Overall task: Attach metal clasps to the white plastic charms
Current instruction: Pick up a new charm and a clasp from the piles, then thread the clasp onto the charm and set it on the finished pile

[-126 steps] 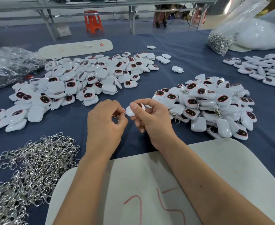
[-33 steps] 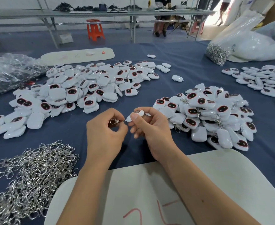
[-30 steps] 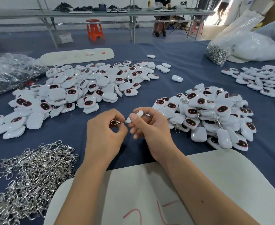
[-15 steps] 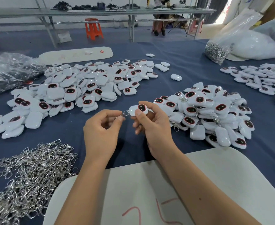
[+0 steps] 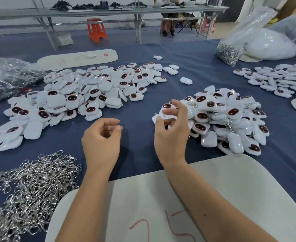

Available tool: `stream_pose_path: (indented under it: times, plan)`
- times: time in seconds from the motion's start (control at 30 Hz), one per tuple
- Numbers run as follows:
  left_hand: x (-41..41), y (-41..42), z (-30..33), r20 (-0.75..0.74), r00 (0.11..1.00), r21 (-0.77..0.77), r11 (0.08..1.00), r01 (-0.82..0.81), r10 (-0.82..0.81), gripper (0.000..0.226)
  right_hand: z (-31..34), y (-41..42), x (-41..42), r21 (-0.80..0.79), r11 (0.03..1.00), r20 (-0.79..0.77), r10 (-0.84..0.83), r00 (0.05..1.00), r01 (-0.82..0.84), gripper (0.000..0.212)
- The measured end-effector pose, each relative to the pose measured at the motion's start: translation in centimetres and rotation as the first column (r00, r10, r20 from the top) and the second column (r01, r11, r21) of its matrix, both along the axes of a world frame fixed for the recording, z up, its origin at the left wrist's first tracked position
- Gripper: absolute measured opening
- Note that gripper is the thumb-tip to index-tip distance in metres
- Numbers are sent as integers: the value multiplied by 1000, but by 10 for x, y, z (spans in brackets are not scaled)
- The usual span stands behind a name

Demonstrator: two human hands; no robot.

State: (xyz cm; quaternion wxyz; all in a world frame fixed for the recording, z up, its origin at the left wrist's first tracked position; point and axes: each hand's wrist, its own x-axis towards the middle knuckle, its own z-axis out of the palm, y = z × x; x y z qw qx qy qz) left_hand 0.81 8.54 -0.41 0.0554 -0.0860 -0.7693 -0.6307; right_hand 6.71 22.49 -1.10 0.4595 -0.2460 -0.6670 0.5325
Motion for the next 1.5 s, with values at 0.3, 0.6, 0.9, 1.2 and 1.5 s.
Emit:
stream_pose_path:
  times: [0.3, 0.6, 0.9, 1.2, 1.5]
  plan:
    - [-20, -40, 15, -85, 994, -239, 967, -83, 64, 14, 4, -33, -9, 520, 786, 297, 199, 934, -334, 25]
    - [-47, -131, 23, 8, 997, -534, 843, -66, 83, 9, 20, -93, -83, 617, 365, 750, -8, 661, -697, 61]
    - [-46, -146, 18, 90, 992, -560, 828, -23, 88, 14, 13, -126, -122, 636, 361, 767, -206, 607, -682, 59]
    - [-46, -134, 22, 135, 981, -711, 703, -3, 141, 18, 14, -131, -108, 719, 245, 657, 65, 751, -650, 41]
    - [-37, -94, 36, -4, 980, -265, 945, -193, 199, 15, 17, -96, -78, -167, 834, 329, 550, 768, -526, 25]
